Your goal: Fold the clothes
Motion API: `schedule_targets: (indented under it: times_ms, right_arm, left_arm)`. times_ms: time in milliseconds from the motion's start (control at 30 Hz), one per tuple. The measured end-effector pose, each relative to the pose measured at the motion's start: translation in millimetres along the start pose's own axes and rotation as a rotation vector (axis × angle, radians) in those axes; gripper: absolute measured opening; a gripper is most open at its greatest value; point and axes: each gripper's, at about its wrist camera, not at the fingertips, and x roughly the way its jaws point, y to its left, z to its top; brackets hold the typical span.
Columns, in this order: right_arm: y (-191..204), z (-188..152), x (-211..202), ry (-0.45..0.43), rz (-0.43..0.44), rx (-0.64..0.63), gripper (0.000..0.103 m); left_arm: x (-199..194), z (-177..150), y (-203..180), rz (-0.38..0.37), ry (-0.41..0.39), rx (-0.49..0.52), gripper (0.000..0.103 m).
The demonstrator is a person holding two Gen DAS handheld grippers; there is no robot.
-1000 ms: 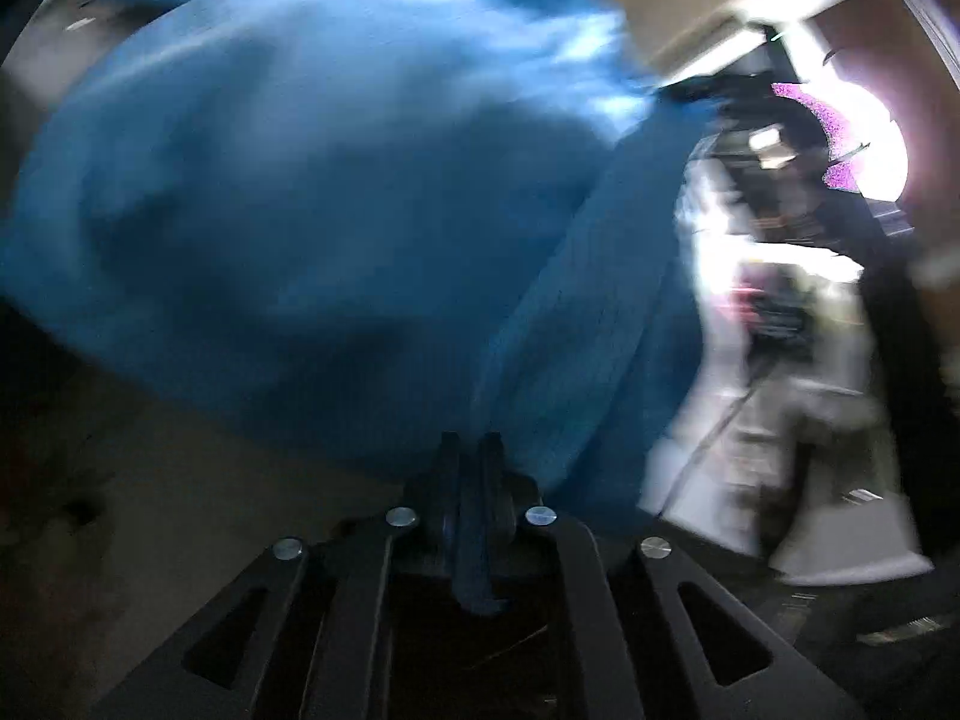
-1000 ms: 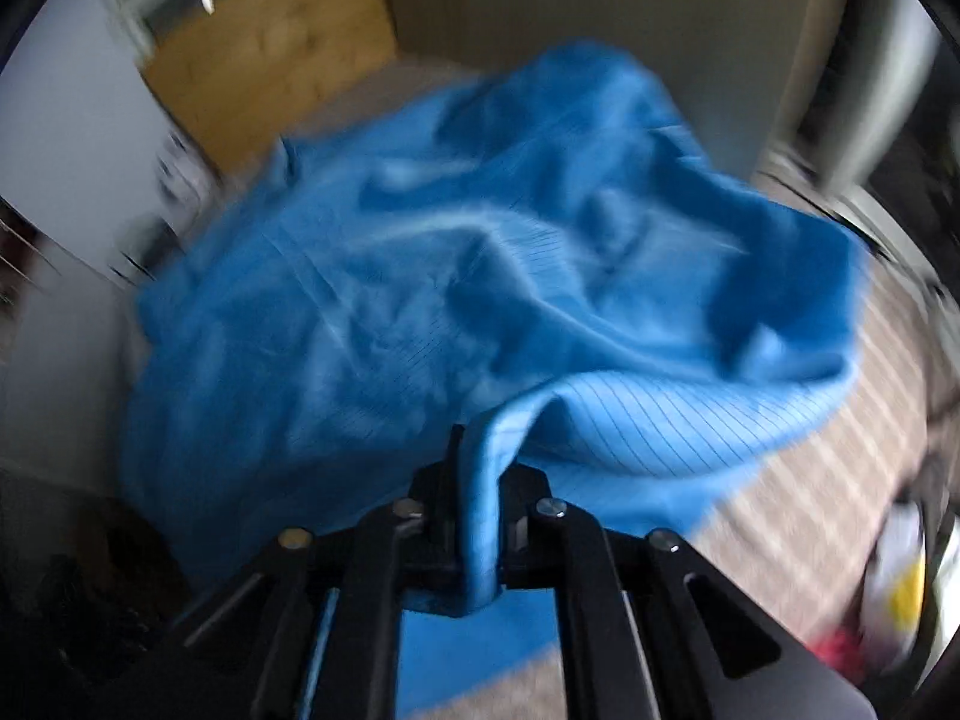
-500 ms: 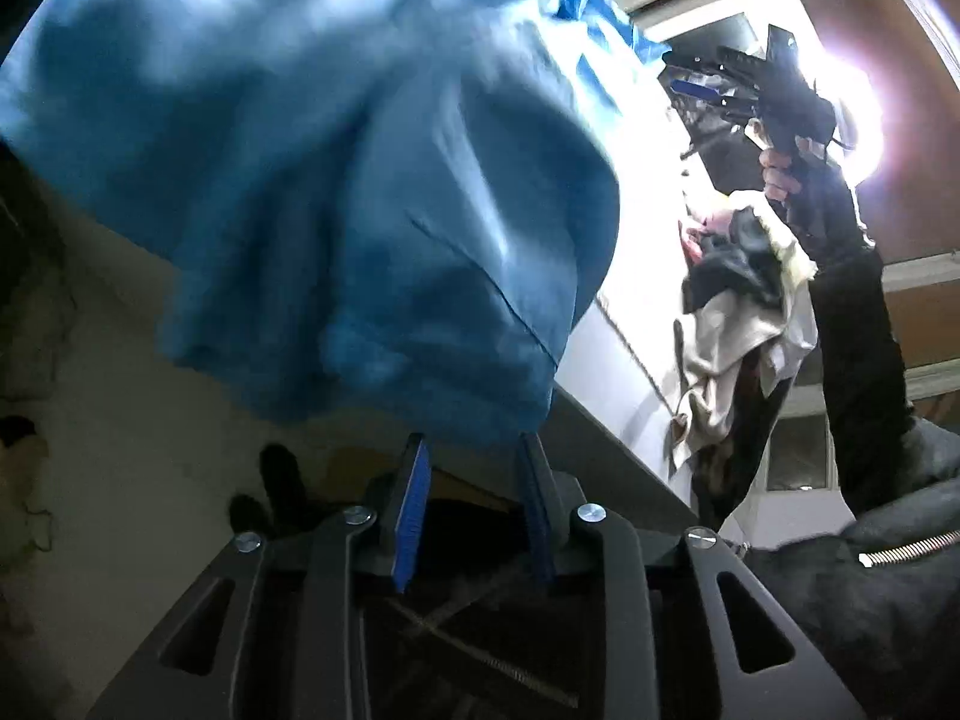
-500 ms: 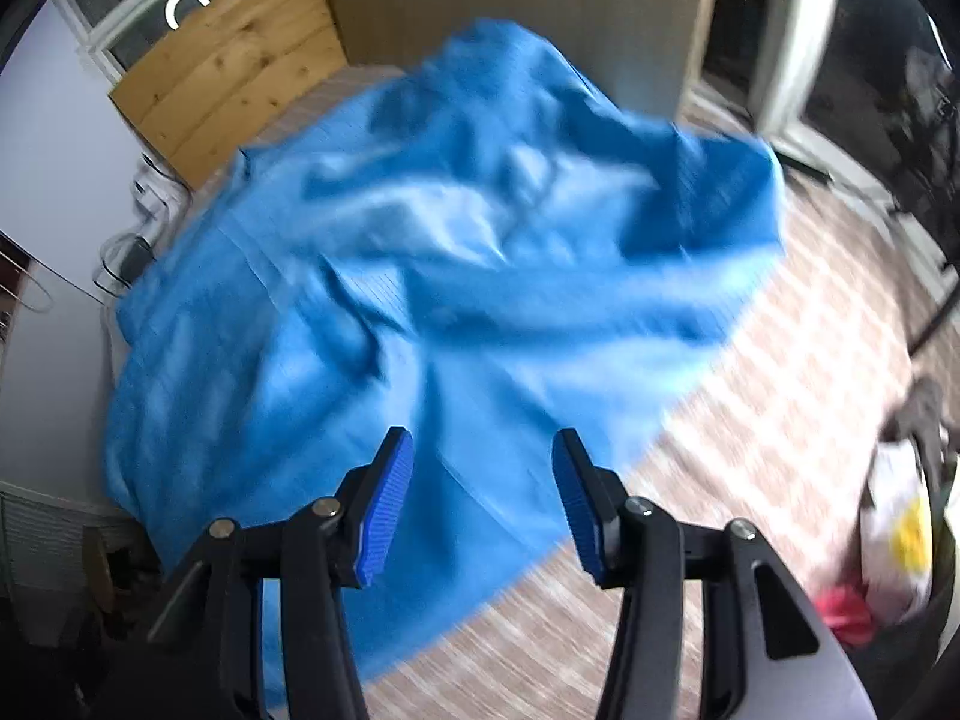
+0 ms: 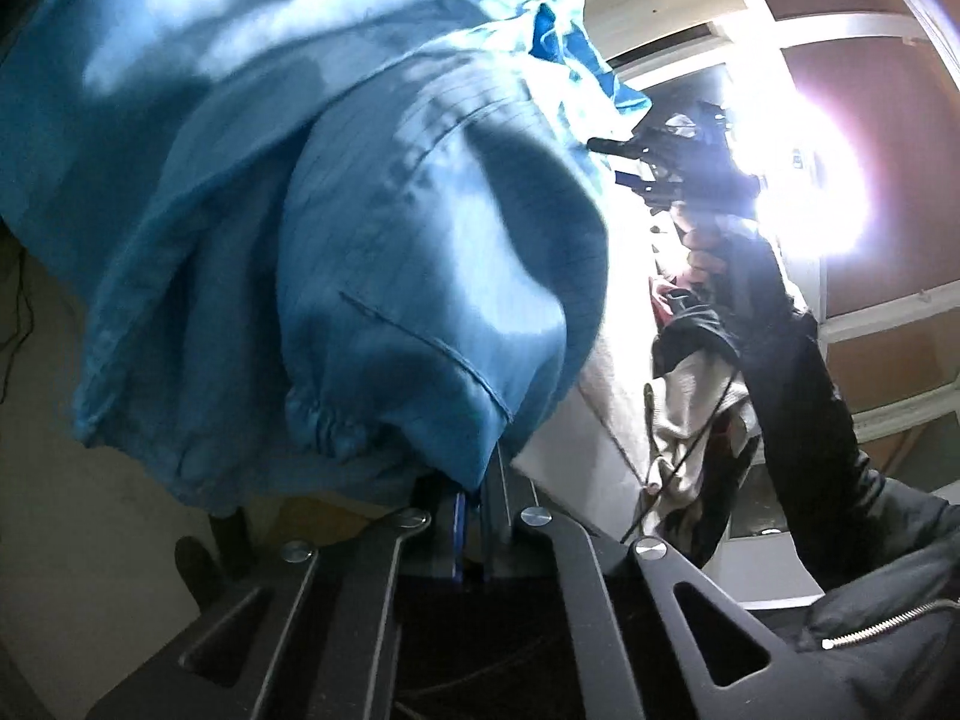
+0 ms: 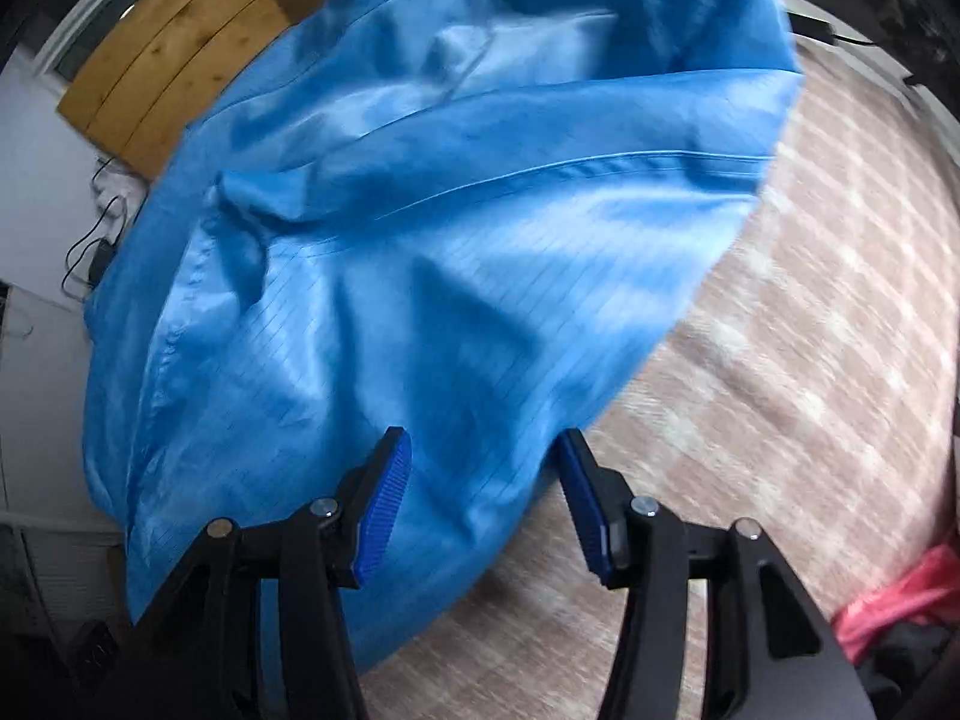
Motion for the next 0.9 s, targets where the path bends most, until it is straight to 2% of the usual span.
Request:
schedule_targets:
  times_ms: [67,200,333,400,467,533,567,667,733,800,900]
  right_arm:
    - [1,1,-1,-0.001,0.011,-0.014,0.004]
    - [-5,2,-19,-0.016,0.027,-0.044,0.004]
    - [-8,3,-41,-0.013,-0.023,-0.106,0.004]
    - [-5,4,-38,-0.009,-0.083,-0.146,0.004]
    - [1,0,-17,0.038,-0.164,-0.192,0.004]
    - [7,-5,-9,0.073,-0.22,-0.227,0.006]
    - [10,-8,-6,0.09,-0.247,-0.245,0.012]
    - [21,-18,-39,0.051,-0.273,-0.292,0.023]
    - [33,-19,-73,-0.023,-0.246,-0.292,0.034]
    - [47,-16,-96,-0.081,-0.198,-0.283,0.057]
    - [82,1,-87,-0.081,-0.099,-0.279,0.059]
  left_arm:
    - [-9,1,-5,-0.008,0.004,0.011,0.002]
    - [-21,-5,-16,-0.031,0.038,0.033,0.002]
    - [-23,-14,-24,-0.06,0.076,0.067,0.002]
    - [-9,-20,-16,-0.038,0.11,0.063,0.002]
    - [14,-26,0,0.044,0.174,0.049,0.002]
    - [24,-29,10,0.117,0.215,0.04,0.003]
    - [20,-29,11,0.132,0.22,0.037,0.003]
    - [-16,-29,-3,0.198,0.163,0.101,0.007]
    - [-29,-23,-12,0.234,0.128,0.152,0.013]
    - [-30,-9,-23,0.267,0.1,0.223,0.021]
    - [-20,9,-36,0.31,0.079,0.316,0.024]
